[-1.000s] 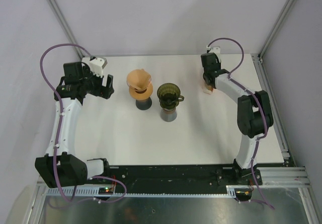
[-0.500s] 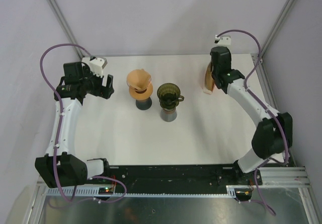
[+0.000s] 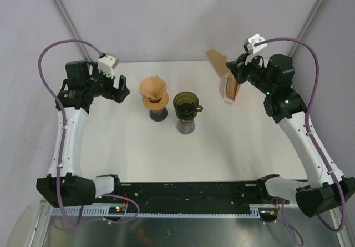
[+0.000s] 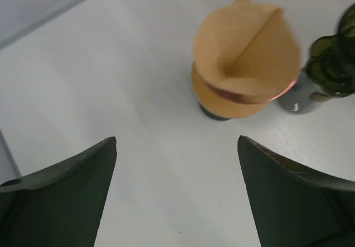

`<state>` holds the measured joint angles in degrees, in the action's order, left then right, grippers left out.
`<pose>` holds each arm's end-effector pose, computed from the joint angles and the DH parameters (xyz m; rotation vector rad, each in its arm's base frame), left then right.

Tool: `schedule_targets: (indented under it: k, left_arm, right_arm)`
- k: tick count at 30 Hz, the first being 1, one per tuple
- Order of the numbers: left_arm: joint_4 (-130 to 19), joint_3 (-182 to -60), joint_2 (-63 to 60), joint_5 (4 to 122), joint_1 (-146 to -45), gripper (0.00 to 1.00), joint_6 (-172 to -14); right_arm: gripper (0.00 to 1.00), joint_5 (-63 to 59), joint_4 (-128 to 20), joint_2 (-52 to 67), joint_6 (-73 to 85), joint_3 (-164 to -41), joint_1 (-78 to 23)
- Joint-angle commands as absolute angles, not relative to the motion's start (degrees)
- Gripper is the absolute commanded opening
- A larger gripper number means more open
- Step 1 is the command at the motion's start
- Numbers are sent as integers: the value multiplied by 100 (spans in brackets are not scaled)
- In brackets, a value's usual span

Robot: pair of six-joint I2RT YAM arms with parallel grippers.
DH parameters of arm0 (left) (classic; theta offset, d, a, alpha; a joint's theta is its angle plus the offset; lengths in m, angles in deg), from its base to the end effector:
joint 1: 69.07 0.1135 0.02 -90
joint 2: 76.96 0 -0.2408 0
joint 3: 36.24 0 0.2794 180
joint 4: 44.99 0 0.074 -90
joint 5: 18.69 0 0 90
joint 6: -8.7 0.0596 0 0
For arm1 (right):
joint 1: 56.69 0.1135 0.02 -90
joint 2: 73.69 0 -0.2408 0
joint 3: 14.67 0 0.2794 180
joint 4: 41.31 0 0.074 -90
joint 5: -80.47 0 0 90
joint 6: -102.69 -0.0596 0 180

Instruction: Place the coffee filter in the dripper

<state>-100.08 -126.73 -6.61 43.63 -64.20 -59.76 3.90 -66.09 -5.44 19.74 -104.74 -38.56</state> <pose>0.3065 -0.0017 0.3639 0.5700 2.0347 -0.2532 0.3017 0.1133 0.4342 -0.5304 1.5430 0.3387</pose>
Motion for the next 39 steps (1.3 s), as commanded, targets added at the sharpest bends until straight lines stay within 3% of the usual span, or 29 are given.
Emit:
schedule_targets:
  k: [1,6,13,25,34,39]
  left_arm:
    - [-10109,-13134,-909,3797,-7015,95,-5712]
    - [-10538,-13787,-930,3234,-7854,95,-5539]
    - [-11194,-14674,-920,2192,-8707,87,-5675]
    - [-11771,-14743,-942,2472,-10317,80,-5760]
    - [-11802,-14445,-799,3455,-10527,68,-5134]
    - [-11803,-14370,-735,3357,-10537,62,-4992]
  right_arm:
    - [0,3401,-6895,-750,2567,-10459,-3810]
    - [0,4912,-7461,-842,3465,-10459,-3480]
    - [0,5295,-8106,-1091,4586,-10461,-2763]
    - [0,5432,-8395,-1031,5024,-10459,-2325]
    - [0,5396,-8347,-1004,5014,-10459,-2255]
    - [0,5386,-8368,-974,5045,-10459,-2254]
